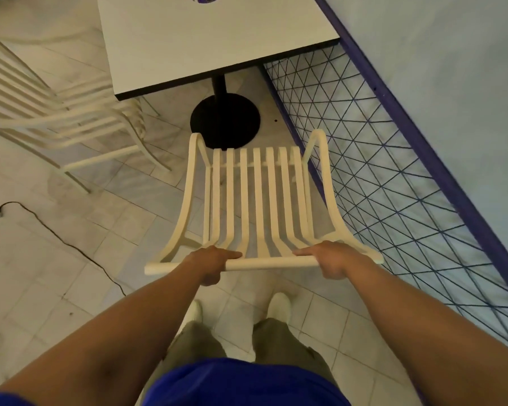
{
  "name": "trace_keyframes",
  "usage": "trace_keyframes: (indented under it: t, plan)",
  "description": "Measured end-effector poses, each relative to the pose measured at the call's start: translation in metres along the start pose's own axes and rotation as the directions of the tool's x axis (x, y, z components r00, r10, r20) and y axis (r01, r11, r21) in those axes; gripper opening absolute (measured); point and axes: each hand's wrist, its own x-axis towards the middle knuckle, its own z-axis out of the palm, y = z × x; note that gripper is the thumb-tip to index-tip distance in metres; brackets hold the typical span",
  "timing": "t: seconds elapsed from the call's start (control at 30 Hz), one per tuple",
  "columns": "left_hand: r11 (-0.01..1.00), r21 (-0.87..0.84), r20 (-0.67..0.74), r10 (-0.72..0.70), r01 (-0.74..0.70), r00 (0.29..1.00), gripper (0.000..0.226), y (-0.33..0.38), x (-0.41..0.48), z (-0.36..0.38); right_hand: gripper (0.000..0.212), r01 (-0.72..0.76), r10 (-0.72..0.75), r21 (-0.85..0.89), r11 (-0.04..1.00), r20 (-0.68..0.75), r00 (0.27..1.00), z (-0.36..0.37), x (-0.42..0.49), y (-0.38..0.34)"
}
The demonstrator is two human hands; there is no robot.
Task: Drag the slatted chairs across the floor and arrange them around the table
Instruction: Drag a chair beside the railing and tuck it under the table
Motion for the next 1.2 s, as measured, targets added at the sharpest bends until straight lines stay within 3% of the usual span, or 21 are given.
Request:
trace_keyframes:
  t: [0.37, 0.63, 0.77, 1.2]
  plan:
    - [0.999, -0.034, 0.007, -0.016, 0.016, 1.0, 0.081, 0.031, 0.011, 0.001, 0.087, -0.046, 0.046, -0.05, 0.998, 0.012, 0.999, -0.01, -0.005, 0.03]
    - [0.998, -0.062, 0.016, 0.027, -0.026, 1.0, 0.081, 0.027, 0.014, 0.002, 0.077, -0.052, 0.054, 0.083, 0.995, -0.022, 0.998, -0.001, 0.002, 0.031]
    - [0.998, -0.065, 0.031, 0.008, -0.006, 0.999, 0.083, 0.03, 0.012, 0.002, 0.078, -0.061, 0.063, 0.046, 0.997, -0.041, 0.997, 0.001, 0.005, 0.03]
    - [0.983, -0.163, 0.01, -0.085, 0.085, 0.996, 0.082, 0.092, 0.022, 0.001, 0.076, 0.075, -0.074, -0.064, 0.995, 0.019, 0.997, -0.019, 0.003, 0.092]
